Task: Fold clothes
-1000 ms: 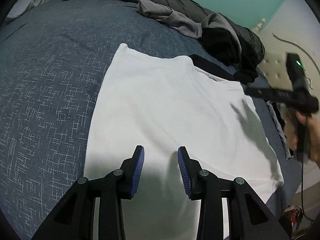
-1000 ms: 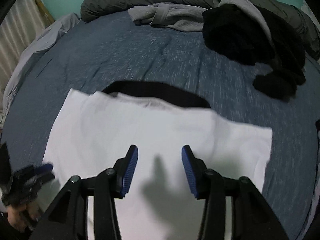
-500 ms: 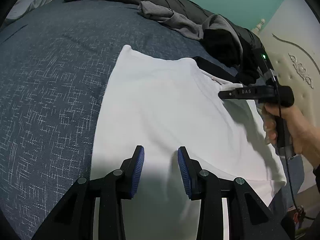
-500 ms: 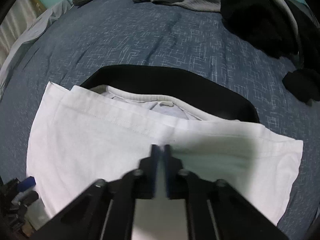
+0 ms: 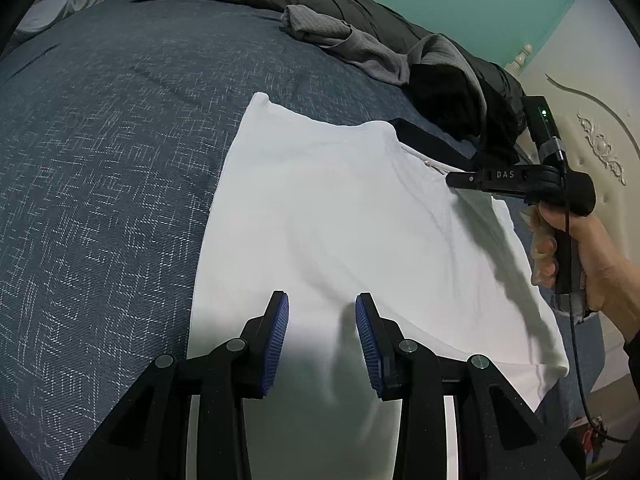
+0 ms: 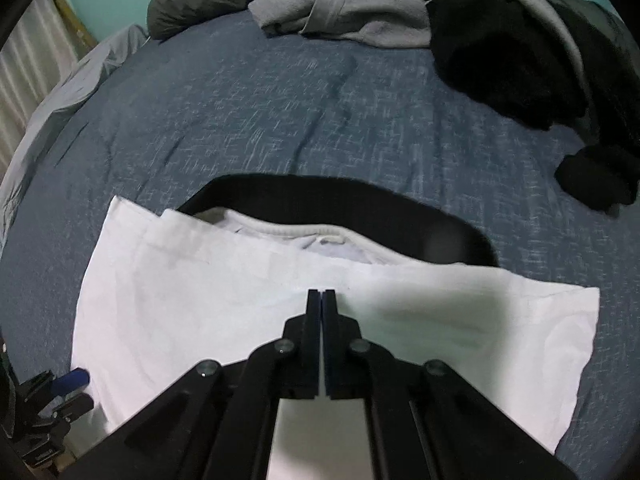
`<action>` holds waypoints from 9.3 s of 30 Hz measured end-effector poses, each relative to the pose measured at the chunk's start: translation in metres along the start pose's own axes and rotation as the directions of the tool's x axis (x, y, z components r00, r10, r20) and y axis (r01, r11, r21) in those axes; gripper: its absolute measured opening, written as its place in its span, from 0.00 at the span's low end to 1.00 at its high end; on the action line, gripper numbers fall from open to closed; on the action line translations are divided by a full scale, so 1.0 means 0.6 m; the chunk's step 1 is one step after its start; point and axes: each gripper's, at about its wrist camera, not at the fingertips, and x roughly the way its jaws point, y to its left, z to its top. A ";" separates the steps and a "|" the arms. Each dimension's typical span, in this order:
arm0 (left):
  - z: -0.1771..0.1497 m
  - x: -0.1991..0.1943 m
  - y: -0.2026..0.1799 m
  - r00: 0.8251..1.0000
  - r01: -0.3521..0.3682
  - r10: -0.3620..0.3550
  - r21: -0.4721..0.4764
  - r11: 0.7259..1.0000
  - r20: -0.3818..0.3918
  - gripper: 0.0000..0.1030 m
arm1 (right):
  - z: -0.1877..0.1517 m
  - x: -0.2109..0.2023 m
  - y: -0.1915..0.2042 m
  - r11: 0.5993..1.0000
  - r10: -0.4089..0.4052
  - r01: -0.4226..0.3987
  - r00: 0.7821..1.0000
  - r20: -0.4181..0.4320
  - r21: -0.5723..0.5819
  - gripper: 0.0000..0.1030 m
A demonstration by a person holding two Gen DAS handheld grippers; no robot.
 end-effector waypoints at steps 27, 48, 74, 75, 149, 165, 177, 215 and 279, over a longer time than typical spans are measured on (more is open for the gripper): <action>0.001 -0.010 0.011 1.000 -0.008 0.008 -0.007 1.000 -0.009 0.37 | -0.063 -0.098 -0.003 0.996 -0.021 0.013 0.995 0.099 0.084 0.35; -0.020 -0.105 0.026 1.000 -0.014 0.013 -0.011 1.000 -0.020 0.45 | -0.318 -0.196 0.020 0.995 -0.025 0.024 1.000 0.008 0.095 0.27; -0.125 -0.134 0.075 0.964 -0.013 0.004 -0.033 0.999 -0.266 0.26 | -0.466 -0.292 -0.256 0.917 0.146 -0.136 0.989 0.001 0.375 0.09; -0.124 -0.134 0.076 0.964 -0.018 0.012 -0.024 1.000 -0.266 0.06 | -0.466 -0.292 -0.260 0.915 0.149 -0.142 0.989 0.010 0.379 0.07; 0.226 0.093 0.083 0.987 -0.106 0.120 0.127 0.986 -0.105 0.54 | -0.090 -0.106 -0.318 0.972 -0.084 0.064 0.993 0.081 0.227 0.45; 0.231 0.018 0.075 0.993 -0.110 0.099 0.171 0.979 0.070 0.02 | -0.103 -0.137 -0.316 0.978 -0.127 0.072 0.950 0.287 0.194 0.02; 0.258 0.008 0.061 0.988 -0.138 0.124 0.175 0.975 0.086 0.02 | -0.079 -0.181 -0.332 0.968 -0.176 0.091 0.912 0.371 0.235 0.02; -0.059 -0.061 -0.146 0.947 0.120 0.011 0.386 0.915 -0.321 0.35 | -0.290 -0.102 0.017 0.993 0.120 -0.115 0.977 -0.174 0.038 0.19; -0.138 -0.085 -0.169 0.903 0.076 0.199 0.597 0.798 -0.381 0.43 | -0.441 -0.264 -0.296 0.917 0.144 -0.110 0.988 -0.060 0.384 0.22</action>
